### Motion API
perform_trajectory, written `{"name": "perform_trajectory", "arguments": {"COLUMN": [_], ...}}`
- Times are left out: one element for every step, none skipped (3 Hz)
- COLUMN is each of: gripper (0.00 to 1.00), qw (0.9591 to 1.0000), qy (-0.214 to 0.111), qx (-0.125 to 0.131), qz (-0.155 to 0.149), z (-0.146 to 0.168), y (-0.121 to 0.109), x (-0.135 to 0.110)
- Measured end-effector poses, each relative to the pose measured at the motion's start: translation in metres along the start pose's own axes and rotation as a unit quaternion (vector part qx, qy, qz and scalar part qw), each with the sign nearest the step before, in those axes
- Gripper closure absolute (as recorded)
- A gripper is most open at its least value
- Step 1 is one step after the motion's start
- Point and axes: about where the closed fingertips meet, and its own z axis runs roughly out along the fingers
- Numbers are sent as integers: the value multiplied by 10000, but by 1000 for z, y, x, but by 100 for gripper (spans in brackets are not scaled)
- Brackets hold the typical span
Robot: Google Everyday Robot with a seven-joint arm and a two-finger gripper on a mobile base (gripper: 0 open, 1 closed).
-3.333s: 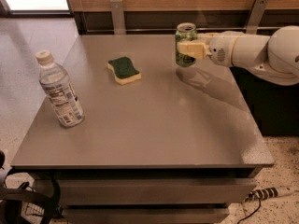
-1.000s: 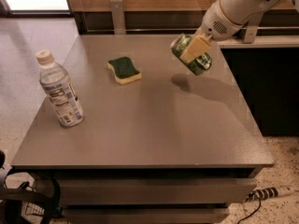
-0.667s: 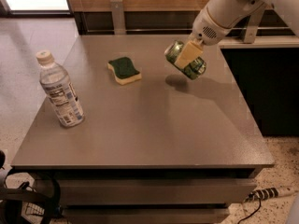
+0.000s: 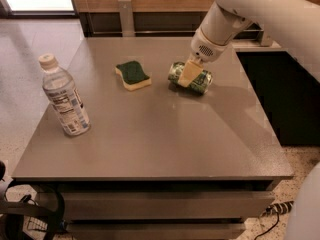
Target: Knock green can over
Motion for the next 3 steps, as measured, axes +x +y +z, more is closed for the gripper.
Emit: {"name": "perform_trajectory", "arguments": {"gripper": [100,84,60], "qw": [9998,9997,9997], "qy": [-165,-184,-184], "qx": [-145,-156,-157], "qz": [31,33,33], "z": [18,18,17], "y": [7,7,7], "x": [-6,-8,-8]}}
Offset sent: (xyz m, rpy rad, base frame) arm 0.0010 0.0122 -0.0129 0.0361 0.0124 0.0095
